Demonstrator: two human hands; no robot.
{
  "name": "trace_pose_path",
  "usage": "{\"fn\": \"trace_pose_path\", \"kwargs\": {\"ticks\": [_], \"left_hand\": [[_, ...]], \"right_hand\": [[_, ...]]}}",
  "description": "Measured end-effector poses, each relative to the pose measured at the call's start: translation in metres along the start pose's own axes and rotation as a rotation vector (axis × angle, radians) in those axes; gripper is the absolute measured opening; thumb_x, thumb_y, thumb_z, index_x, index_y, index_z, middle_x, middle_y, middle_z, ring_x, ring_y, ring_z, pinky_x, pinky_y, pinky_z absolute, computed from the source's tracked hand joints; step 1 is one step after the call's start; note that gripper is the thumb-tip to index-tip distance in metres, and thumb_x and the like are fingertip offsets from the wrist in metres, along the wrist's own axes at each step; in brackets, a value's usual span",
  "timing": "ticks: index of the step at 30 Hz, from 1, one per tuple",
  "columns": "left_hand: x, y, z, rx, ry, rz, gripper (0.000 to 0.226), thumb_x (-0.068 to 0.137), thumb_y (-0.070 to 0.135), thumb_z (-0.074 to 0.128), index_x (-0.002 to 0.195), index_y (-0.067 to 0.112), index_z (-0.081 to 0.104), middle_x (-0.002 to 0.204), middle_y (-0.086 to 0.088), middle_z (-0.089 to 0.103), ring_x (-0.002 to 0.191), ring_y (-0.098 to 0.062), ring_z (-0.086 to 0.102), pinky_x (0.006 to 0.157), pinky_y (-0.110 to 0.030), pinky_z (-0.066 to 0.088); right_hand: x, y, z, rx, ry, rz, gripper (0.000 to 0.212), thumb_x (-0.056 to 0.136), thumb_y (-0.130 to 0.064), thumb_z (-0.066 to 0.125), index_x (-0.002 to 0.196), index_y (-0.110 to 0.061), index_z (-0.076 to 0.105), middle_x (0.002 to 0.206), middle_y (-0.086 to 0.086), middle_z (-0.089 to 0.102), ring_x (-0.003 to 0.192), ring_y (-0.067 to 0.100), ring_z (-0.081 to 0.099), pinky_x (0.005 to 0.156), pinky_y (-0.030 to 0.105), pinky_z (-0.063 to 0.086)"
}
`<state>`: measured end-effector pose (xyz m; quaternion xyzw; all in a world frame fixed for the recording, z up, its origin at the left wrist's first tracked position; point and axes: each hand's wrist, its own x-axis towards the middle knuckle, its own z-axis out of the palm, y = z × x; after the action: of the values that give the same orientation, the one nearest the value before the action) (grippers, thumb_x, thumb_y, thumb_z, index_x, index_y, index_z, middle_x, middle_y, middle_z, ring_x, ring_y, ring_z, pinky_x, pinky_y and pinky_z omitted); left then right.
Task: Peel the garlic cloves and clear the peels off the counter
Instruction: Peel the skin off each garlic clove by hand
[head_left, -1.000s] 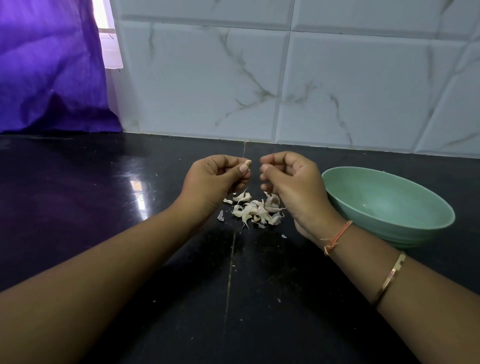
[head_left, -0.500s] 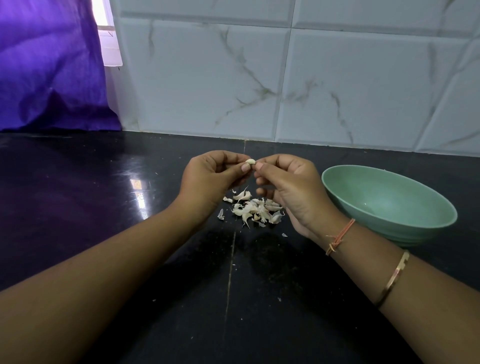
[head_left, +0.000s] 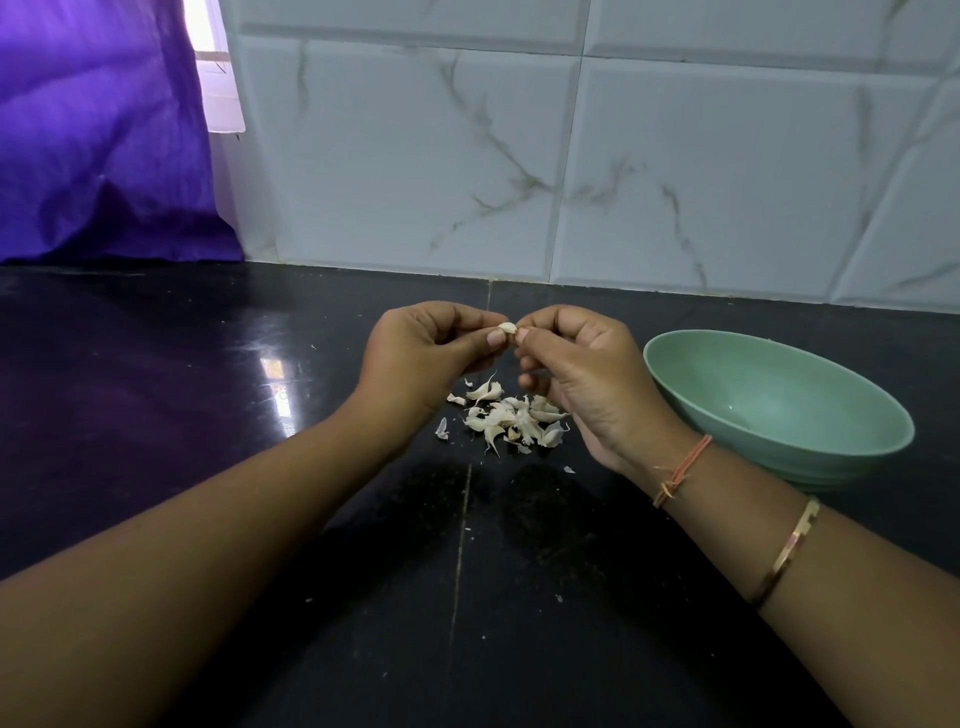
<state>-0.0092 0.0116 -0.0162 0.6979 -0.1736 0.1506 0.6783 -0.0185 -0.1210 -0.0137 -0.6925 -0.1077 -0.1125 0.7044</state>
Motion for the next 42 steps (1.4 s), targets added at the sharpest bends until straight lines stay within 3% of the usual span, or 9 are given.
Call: {"fn": "trace_pose_path", "kwargs": {"ticks": [7, 15, 21, 27, 32, 36, 38, 42], "left_hand": [[-0.0005, -0.0032, 0.0005, -0.178, -0.058, -0.155, 0.012, 0.085, 0.0, 0.059, 0.084, 0.007, 0.068, 0.067, 0.002, 0.07, 0.067, -0.005, 0.064, 0.069, -0.016, 0.054], [0.0011, -0.0029, 0.0013, -0.443, -0.084, -0.402, 0.009, 0.086, 0.008, 0.056, 0.089, 0.008, 0.065, 0.075, 0.001, 0.07, 0.075, -0.005, 0.066, 0.075, -0.018, 0.055], [0.0031, -0.0013, -0.0016, -0.546, -0.105, -0.5, 0.013, 0.089, 0.014, 0.053, 0.087, 0.011, 0.065, 0.088, 0.001, 0.068, 0.088, -0.009, 0.061, 0.087, -0.024, 0.049], [0.0028, 0.0005, -0.0018, -0.572, -0.084, -0.574, 0.015, 0.091, 0.016, 0.052, 0.086, 0.012, 0.065, 0.085, 0.001, 0.072, 0.083, -0.009, 0.065, 0.085, -0.025, 0.051], [0.0035, 0.0002, -0.003, -0.552, -0.044, -0.642, 0.012, 0.092, 0.016, 0.052, 0.089, 0.012, 0.063, 0.072, 0.004, 0.068, 0.069, -0.007, 0.065, 0.066, -0.019, 0.054], [0.0013, 0.0004, -0.0014, -0.452, -0.086, -0.624, 0.013, 0.091, 0.018, 0.055, 0.082, 0.014, 0.065, 0.066, 0.007, 0.065, 0.064, -0.003, 0.064, 0.058, -0.016, 0.054], [0.0, -0.0001, -0.001, -0.398, -0.109, -0.611, 0.011, 0.09, 0.018, 0.056, 0.083, 0.014, 0.064, 0.065, 0.007, 0.065, 0.062, -0.002, 0.064, 0.058, -0.015, 0.054], [-0.0015, -0.0022, 0.0, -0.324, -0.168, -0.568, 0.009, 0.087, 0.018, 0.059, 0.084, 0.012, 0.064, 0.072, 0.003, 0.063, 0.065, -0.005, 0.062, 0.058, -0.014, 0.053]], "right_hand": [[0.0004, -0.0014, 0.0011, 0.028, 0.001, 0.017, 0.019, 0.084, -0.002, 0.06, 0.067, -0.01, 0.06, 0.06, 0.004, 0.052, 0.047, 0.005, 0.047, 0.05, 0.018, 0.045], [-0.0001, 0.0021, 0.0005, -0.072, 0.024, 0.027, 0.018, 0.081, -0.006, 0.062, 0.063, -0.011, 0.06, 0.057, 0.001, 0.052, 0.047, 0.004, 0.047, 0.053, 0.021, 0.044], [-0.0013, 0.0043, 0.0018, -0.172, 0.03, 0.016, 0.02, 0.079, -0.002, 0.06, 0.061, -0.011, 0.06, 0.053, 0.001, 0.05, 0.046, 0.007, 0.046, 0.049, 0.02, 0.042], [-0.0049, 0.0026, 0.0032, -0.285, 0.024, 0.006, 0.019, 0.08, -0.008, 0.061, 0.062, -0.012, 0.063, 0.053, -0.001, 0.055, 0.042, 0.004, 0.048, 0.053, 0.026, 0.046], [-0.0041, 0.0033, 0.0033, -0.341, 0.169, -0.11, 0.029, 0.091, -0.02, 0.055, 0.069, -0.003, 0.065, 0.053, -0.005, 0.057, 0.043, 0.007, 0.052, 0.057, 0.036, 0.052], [-0.0029, 0.0023, 0.0015, -0.38, 0.217, -0.216, 0.015, 0.089, -0.018, 0.059, 0.075, -0.014, 0.063, 0.061, 0.0, 0.06, 0.052, 0.014, 0.06, 0.057, 0.031, 0.053], [-0.0016, 0.0029, 0.0008, -0.393, 0.202, -0.256, 0.011, 0.088, -0.017, 0.061, 0.078, -0.021, 0.064, 0.07, 0.0, 0.064, 0.064, 0.02, 0.063, 0.064, 0.035, 0.055], [-0.0018, 0.0039, 0.0005, -0.424, 0.097, -0.258, 0.006, 0.085, -0.015, 0.064, 0.085, -0.02, 0.068, 0.087, 0.007, 0.065, 0.067, 0.014, 0.058, 0.062, 0.025, 0.05]]}}
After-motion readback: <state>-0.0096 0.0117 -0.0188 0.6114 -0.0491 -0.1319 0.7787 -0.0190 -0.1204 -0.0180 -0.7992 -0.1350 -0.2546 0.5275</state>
